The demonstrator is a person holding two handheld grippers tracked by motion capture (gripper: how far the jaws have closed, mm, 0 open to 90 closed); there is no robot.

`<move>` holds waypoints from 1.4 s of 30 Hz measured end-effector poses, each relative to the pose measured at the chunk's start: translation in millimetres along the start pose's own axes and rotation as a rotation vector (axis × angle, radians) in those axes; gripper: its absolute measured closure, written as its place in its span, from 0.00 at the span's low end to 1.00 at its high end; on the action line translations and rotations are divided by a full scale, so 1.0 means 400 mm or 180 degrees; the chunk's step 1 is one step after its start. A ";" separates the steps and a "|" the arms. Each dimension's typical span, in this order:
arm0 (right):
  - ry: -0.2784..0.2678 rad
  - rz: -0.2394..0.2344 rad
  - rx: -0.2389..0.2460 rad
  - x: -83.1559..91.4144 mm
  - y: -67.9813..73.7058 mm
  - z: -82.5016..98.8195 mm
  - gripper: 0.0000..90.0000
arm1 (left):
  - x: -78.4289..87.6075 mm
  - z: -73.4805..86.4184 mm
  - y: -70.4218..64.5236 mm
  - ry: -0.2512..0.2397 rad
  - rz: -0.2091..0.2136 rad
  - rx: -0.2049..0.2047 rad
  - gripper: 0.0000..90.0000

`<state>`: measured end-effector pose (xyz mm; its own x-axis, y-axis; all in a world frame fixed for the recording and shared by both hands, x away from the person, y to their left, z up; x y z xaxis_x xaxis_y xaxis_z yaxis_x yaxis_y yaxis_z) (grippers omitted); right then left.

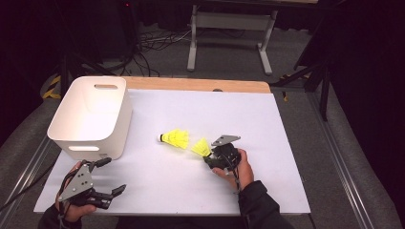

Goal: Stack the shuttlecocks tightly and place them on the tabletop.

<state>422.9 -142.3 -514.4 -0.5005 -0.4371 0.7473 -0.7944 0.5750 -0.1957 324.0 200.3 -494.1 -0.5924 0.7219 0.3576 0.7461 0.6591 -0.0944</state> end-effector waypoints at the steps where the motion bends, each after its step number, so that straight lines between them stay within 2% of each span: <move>1: 0.0025 0.0013 0.0024 0.001 0.000 0.000 0.52 | -0.001 0.000 0.000 0.0000 0.0007 0.0003 0.05; 3: 0.0044 0.0083 0.0163 0.006 -0.004 -0.006 0.46 | -0.003 0.000 0.000 0.0006 -0.0005 0.0000 0.05; 4: -0.0003 0.0140 0.0322 0.009 -0.006 -0.016 0.43 | -0.004 0.000 0.000 0.0008 -0.0001 0.0002 0.05; 5: -0.0027 0.0133 0.0480 0.011 -0.007 -0.028 0.41 | -0.005 0.000 0.000 0.0016 0.0005 0.0000 0.05; 6: -0.0042 0.0111 0.0541 0.011 -0.007 -0.039 0.38 | -0.006 0.001 -0.001 0.0026 0.0013 -0.0007 0.05; 10: -0.0068 0.0071 0.0749 0.007 -0.011 -0.082 0.31 | -0.005 0.000 0.000 0.0023 0.0030 0.0016 0.05; 15: 0.0060 -0.0157 0.0872 -0.022 -0.023 -0.122 0.23 | -0.007 0.003 -0.003 0.0066 0.0064 0.0005 0.05; 17: 0.0108 -0.0367 0.0812 -0.039 -0.028 -0.126 0.21 | -0.007 0.003 -0.003 0.0065 0.0069 0.0008 0.05; 19: 0.0147 -0.0410 0.0802 -0.048 -0.032 -0.125 0.22 | -0.008 0.003 -0.004 0.0056 0.0077 0.0015 0.05; 20: 0.0252 -0.0511 0.0796 -0.065 -0.035 -0.117 0.22 | -0.008 0.004 -0.005 0.0070 0.0086 0.0014 0.05; 21: 0.0282 -0.0502 0.0791 -0.069 -0.039 -0.115 0.24 | -0.009 0.004 -0.004 0.0073 0.0084 0.0015 0.05; 23: 0.0277 -0.0609 0.0737 -0.074 -0.037 -0.112 0.29 | -0.009 0.004 -0.004 0.0069 0.0086 0.0017 0.05; 24: 0.0277 -0.0609 0.0737 -0.074 -0.037 -0.112 0.29 | -0.009 0.004 -0.004 0.0069 0.0086 0.0017 0.05; 25: 0.0239 -0.0599 0.0742 -0.074 -0.039 -0.115 0.37 | -0.009 0.004 -0.003 0.0072 0.0091 0.0024 0.05; 27: 0.0232 -0.0626 0.0737 -0.073 -0.037 -0.116 0.39 | -0.010 0.004 -0.004 0.0072 0.0086 0.0018 0.05; 30: 0.0201 -0.0566 0.0790 -0.068 -0.035 -0.125 0.48 | -0.009 0.003 -0.005 0.0071 0.0087 0.0019 0.05; 32: 0.0163 -0.0476 0.0755 -0.060 -0.040 -0.131 0.50 | -0.008 0.003 -0.002 0.0071 0.0074 0.0017 0.05; 34: 0.0087 -0.0471 0.0680 -0.047 -0.043 -0.138 0.50 | -0.009 0.003 -0.003 0.0063 0.0078 0.0021 0.05; 36: 0.0031 -0.0398 0.0637 -0.038 -0.050 -0.143 0.49 | -0.009 0.003 -0.002 0.0071 0.0072 0.0011 0.05; 38: -0.0052 -0.0407 0.0538 -0.031 -0.056 -0.147 0.45 | -0.008 0.001 -0.003 0.0059 0.0079 0.0026 0.05; 40: -0.0041 -0.0326 0.0437 -0.034 -0.065 -0.144 0.43 | -0.007 0.001 -0.002 0.0054 0.0081 0.0029 0.05; 42: -0.0030 -0.0335 0.0374 -0.041 -0.069 -0.137 0.42 | -0.007 0.002 -0.001 0.0068 0.0075 0.0028 0.05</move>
<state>471.8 -112.9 -486.3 -0.4151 -0.4977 0.7616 -0.8772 0.4410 -0.1899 325.0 198.2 -495.6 -0.5680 0.7327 0.3748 0.7571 0.6438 -0.1111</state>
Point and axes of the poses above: each handheld gripper's, and its own axes: x roughly backward along the jaws, z roughly out of its underside, y roughly to its left, the point moved 7 cm from there along -x, roughly forward along the jaws, and after that the axes turned 15 degrees about x, right-handed, at the moved point
